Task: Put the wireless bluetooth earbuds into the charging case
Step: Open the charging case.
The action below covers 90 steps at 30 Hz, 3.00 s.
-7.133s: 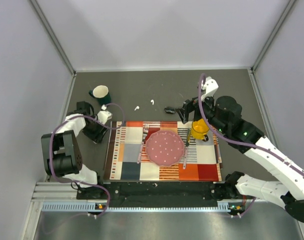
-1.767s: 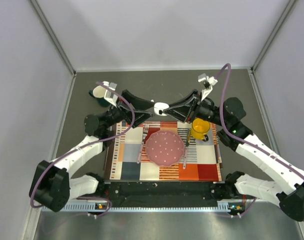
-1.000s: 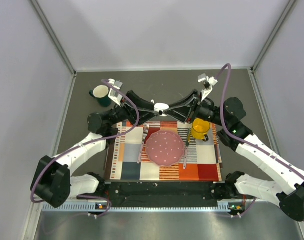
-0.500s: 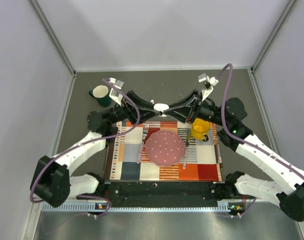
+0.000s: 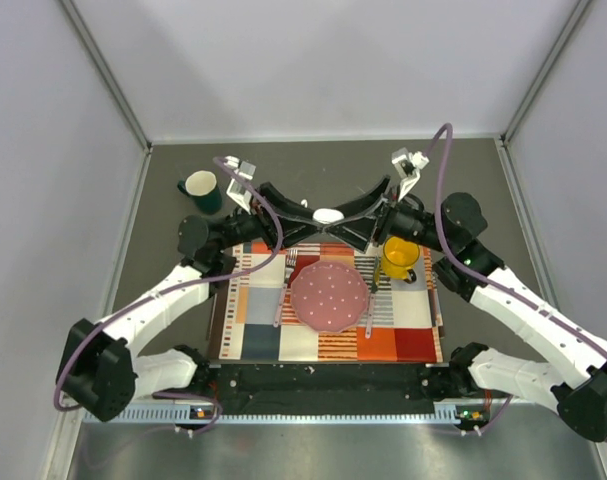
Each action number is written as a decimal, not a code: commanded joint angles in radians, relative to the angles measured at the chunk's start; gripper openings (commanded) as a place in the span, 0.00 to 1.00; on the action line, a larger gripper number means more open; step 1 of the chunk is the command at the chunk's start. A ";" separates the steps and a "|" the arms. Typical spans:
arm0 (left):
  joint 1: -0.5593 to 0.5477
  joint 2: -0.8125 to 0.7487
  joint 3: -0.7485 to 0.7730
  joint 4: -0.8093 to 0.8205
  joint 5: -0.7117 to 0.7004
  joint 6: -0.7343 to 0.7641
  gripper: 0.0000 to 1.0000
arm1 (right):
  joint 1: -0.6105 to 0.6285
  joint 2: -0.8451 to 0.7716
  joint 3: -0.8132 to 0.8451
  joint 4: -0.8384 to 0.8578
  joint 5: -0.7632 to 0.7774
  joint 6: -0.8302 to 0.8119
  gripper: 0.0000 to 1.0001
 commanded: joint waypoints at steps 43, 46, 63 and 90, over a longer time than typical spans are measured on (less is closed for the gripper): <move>-0.028 -0.329 -0.103 -0.463 -0.306 0.747 0.00 | -0.036 0.199 0.056 0.192 -0.061 0.769 0.94; -0.030 -0.329 -0.103 -0.458 -0.315 0.751 0.00 | -0.034 0.219 0.068 0.166 -0.084 0.786 0.93; -0.044 -0.302 -0.086 -0.447 -0.300 0.765 0.00 | -0.036 0.267 0.104 0.083 -0.135 0.798 0.56; -0.056 -0.274 -0.141 -0.249 -0.345 0.640 0.51 | -0.034 0.284 0.057 0.253 -0.159 0.901 0.12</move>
